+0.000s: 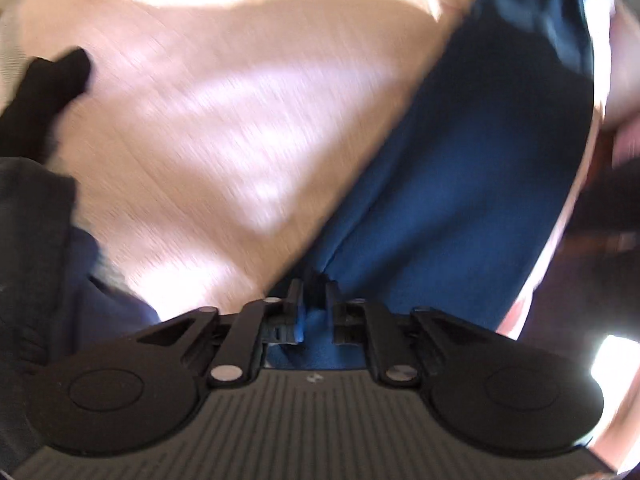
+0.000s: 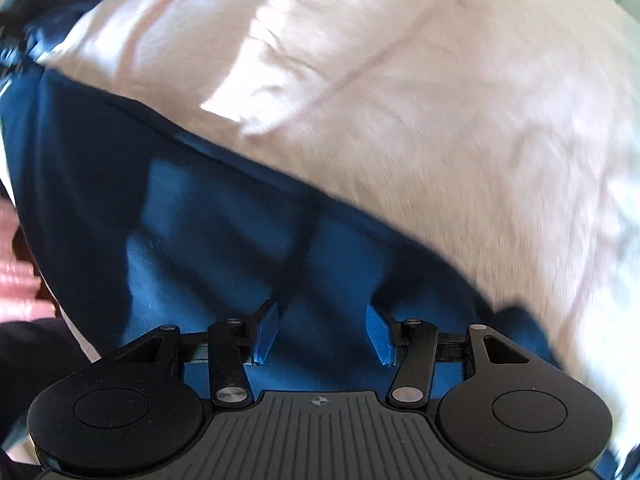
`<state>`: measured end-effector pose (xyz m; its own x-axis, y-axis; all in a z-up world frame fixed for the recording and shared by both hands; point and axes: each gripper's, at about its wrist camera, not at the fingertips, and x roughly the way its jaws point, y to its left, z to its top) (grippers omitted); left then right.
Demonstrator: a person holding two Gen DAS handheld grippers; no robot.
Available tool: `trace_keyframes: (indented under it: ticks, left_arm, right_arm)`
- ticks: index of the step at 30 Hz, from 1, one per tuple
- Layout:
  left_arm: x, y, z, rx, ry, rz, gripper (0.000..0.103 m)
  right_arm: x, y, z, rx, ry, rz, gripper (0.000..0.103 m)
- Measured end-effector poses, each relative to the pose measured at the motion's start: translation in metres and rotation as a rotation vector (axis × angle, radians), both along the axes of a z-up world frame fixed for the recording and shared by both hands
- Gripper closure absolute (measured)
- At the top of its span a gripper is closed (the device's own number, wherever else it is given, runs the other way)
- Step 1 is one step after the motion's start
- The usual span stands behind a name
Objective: Fold clothes
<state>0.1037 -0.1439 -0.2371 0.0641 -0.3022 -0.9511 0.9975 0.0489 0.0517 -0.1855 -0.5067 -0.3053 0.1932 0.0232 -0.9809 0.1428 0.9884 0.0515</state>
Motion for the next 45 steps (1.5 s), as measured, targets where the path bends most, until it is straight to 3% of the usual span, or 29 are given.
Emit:
trace_keyframes:
  ticks: [5, 11, 14, 22, 26, 29, 30, 31, 36, 40, 42, 44, 45]
  left_arm:
    - [-0.018, -0.021, 0.015, -0.001, -0.031, -0.046, 0.084]
    - [-0.04, -0.046, 0.033, -0.003, -0.069, -0.1, 0.081]
    - [-0.076, -0.091, 0.032, -0.038, -0.055, -0.193, 0.079]
    - [-0.258, -0.242, 0.016, -0.214, 0.098, -0.573, 0.066]
    - [-0.326, -0.296, -0.014, -0.205, 0.072, -0.675, 0.064]
    - [-0.373, -0.333, -0.038, -0.187, 0.037, -0.738, 0.067]
    - [-0.388, -0.346, -0.046, -0.182, 0.025, -0.759, 0.075]
    - [-0.404, -0.358, -0.054, -0.176, 0.013, -0.78, 0.085]
    - [-0.435, -0.37, -0.076, -0.113, -0.009, -0.87, 0.089]
    - [-0.445, -0.373, -0.091, -0.039, -0.036, -0.933, 0.087]
    - [-0.443, -0.372, -0.084, -0.032, -0.03, -0.94, 0.085]
    - [-0.432, -0.371, -0.066, -0.046, 0.015, -0.877, 0.082]
    - [-0.426, -0.369, -0.056, -0.058, 0.036, -0.843, 0.081]
  right_arm:
    - [-0.047, -0.013, 0.01, -0.016, -0.04, -0.206, 0.051]
    - [-0.146, -0.043, 0.008, -0.028, -0.021, -0.534, 0.051]
    - [-0.2, -0.059, 0.002, -0.009, -0.027, -0.711, 0.051]
    - [-0.333, -0.097, 0.012, 0.1, -0.429, -1.251, 0.051]
    - [-0.377, -0.128, -0.003, 0.21, -0.59, -1.45, 0.051]
    - [-0.399, -0.147, -0.022, 0.304, -0.681, -1.535, 0.052]
    - [-0.405, -0.154, -0.028, 0.347, -0.71, -1.555, 0.065]
    - [-0.41, -0.16, -0.03, 0.37, -0.717, -1.555, 0.099]
    - [-0.43, -0.178, -0.002, 0.332, -0.79, -1.428, 0.099]
    - [-0.438, -0.178, -0.041, 0.41, -0.682, -1.477, 0.098]
    - [-0.45, -0.175, -0.058, 0.458, -0.668, -1.555, 0.086]
    - [-0.448, -0.172, -0.042, 0.38, -0.65, -1.505, 0.067]
    - [-0.448, -0.17, -0.034, 0.34, -0.64, -1.479, 0.063]
